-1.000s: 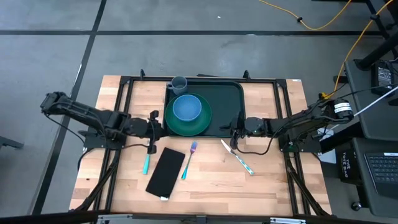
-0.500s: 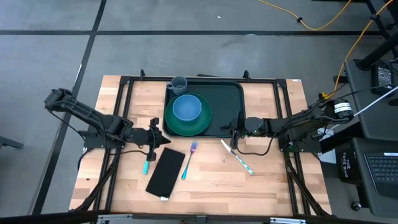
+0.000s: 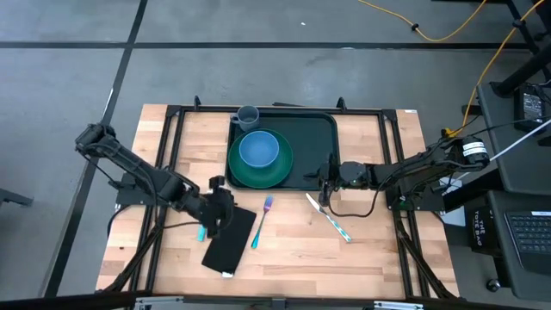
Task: Set up tray
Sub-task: Put the black table napkin on the black serving tray to the top right of the green plate
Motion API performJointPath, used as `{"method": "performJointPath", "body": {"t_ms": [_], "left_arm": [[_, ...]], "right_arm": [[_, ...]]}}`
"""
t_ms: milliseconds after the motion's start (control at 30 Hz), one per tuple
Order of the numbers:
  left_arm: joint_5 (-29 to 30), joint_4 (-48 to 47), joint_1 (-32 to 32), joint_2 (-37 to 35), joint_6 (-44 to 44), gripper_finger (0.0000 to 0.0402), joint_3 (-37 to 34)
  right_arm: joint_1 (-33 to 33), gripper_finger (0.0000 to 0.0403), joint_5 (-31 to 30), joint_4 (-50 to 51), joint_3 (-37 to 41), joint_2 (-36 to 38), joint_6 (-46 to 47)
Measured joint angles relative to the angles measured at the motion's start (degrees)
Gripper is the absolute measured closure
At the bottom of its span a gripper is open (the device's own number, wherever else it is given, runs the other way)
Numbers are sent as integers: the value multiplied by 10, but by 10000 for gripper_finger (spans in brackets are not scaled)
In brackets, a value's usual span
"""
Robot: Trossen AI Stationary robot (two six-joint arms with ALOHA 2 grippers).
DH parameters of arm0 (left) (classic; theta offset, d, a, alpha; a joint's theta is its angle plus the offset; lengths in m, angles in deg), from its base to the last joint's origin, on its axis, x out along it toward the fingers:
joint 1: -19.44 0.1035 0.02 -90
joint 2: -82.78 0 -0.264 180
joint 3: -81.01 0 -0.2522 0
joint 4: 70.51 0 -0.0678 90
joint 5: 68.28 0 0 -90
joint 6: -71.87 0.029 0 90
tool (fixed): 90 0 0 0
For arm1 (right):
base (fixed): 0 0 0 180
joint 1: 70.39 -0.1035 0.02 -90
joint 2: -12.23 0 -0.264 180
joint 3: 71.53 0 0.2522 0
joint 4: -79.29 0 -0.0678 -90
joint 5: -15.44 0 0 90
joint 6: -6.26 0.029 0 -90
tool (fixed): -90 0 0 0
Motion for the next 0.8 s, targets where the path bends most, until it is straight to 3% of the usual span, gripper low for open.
{"method": "performJointPath", "body": {"t_ms": [200, 333, 500, 633, 800], "left_arm": [[-16, -133, -64, 50, -188, 399, 60], [-35, -142, -121, 67, -287, 400, 75], [-18, -143, -189, 72, -402, 399, 77], [4, -143, -226, 72, -452, 400, 77], [20, -146, -254, 84, -433, 399, 76]], "right_arm": [[0, 367, 0, -10, 0, 0, -1], [0, 367, 0, -19, 0, 0, 0], [0, 367, 0, -35, 0, 0, 0], [0, 367, 0, -41, 0, 0, 1], [0, 367, 0, -35, 0, 0, 9]]}}
